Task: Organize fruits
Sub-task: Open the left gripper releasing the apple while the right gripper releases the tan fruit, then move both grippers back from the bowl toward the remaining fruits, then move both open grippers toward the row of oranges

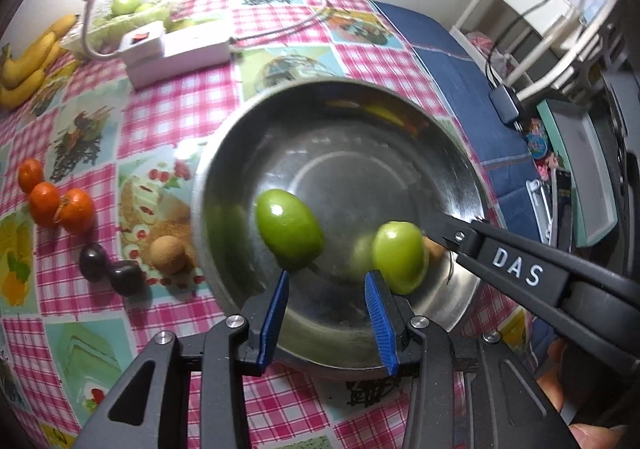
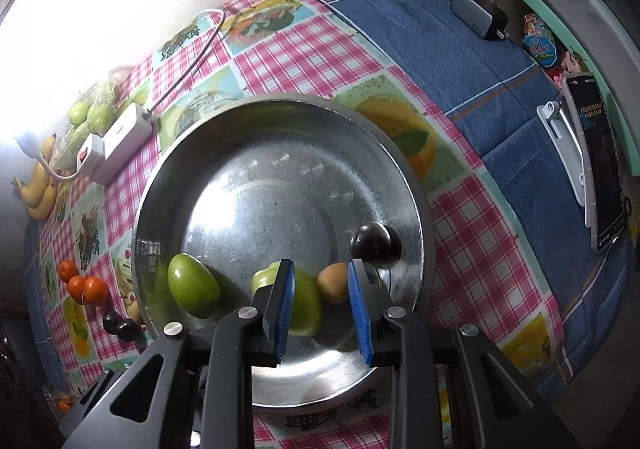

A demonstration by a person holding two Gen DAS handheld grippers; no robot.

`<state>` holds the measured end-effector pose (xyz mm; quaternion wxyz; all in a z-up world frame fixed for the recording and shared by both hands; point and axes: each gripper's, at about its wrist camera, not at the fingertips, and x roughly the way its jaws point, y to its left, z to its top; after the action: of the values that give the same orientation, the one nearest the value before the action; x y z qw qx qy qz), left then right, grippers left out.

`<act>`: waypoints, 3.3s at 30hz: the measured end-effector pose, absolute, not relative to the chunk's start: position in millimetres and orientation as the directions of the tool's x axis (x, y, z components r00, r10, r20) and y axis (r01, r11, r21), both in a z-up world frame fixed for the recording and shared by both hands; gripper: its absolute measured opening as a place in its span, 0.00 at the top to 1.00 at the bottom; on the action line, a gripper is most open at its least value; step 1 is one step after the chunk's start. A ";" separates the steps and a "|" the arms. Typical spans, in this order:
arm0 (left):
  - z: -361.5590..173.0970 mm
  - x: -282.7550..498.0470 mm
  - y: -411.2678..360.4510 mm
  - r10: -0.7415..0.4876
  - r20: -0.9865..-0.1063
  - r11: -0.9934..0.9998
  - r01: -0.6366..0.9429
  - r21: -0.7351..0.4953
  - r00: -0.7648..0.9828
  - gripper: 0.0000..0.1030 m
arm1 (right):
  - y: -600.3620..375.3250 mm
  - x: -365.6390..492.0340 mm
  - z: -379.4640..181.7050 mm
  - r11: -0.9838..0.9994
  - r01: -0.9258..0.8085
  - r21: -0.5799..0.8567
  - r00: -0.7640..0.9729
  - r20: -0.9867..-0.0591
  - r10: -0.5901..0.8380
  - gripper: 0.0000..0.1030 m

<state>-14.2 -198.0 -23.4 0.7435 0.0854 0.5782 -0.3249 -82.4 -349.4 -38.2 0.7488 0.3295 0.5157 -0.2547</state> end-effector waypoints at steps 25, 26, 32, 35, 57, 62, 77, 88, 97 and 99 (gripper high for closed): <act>0.0 49.5 -99.2 -0.244 -0.901 0.956 0.242 -0.163 0.358 0.58 | -320.4 -58.8 -28.8 0.748 0.617 0.246 0.391 -0.920 -0.019 0.73; 0.1 50.3 -98.3 -0.243 -0.901 0.958 0.237 -0.164 0.359 0.58 | -320.2 -58.5 -28.9 0.748 0.616 0.245 0.390 -0.921 -0.020 0.73; -4.6 53.4 -93.8 -0.221 -0.911 0.964 0.217 -0.151 0.348 0.44 | -319.5 -56.6 -31.1 0.753 0.620 0.223 0.374 -0.927 -0.034 0.67; -7.3 53.6 -93.6 -0.194 -0.918 0.970 0.208 -0.126 0.346 0.39 | -319.8 -55.2 -33.6 0.756 0.619 0.213 0.367 -0.929 -0.038 0.57; -13.8 58.3 -82.3 -0.107 -0.918 0.987 0.152 -0.052 0.383 0.00 | -316.7 -49.9 -39.3 0.778 0.591 0.215 0.387 -0.921 -0.040 0.11; -11.9 58.9 -80.0 -0.111 -0.911 0.987 0.151 -0.054 0.397 0.00 | -315.9 -48.3 -37.4 0.787 0.580 0.212 0.399 -0.916 -0.047 0.05; -2.0 70.2 -60.1 -0.101 -0.899 0.992 0.114 -0.057 0.427 0.00 | -305.1 -44.0 -24.4 0.790 0.535 0.298 0.487 -0.873 -0.001 0.00; 6.6 90.7 -13.4 -0.121 -0.882 0.992 0.022 -0.124 0.456 0.00 | -261.1 -14.5 1.4 0.864 0.365 0.347 0.587 -0.806 0.075 0.00; 4.1 105.9 18.1 -0.160 -0.861 0.981 -0.023 -0.194 0.482 0.00 | -210.9 18.9 -6.6 0.903 0.274 0.330 0.553 -0.823 0.133 0.00; 1.6 109.5 21.9 -0.156 -0.861 0.982 -0.022 -0.190 0.483 0.00 | -204.1 23.3 -7.7 0.908 0.263 0.327 0.549 -0.825 0.138 0.00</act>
<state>109.5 21.9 1.6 0.8568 -0.0874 0.5067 -0.0391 23.3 -204.1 -7.7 0.8541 0.2116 0.4736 -0.0365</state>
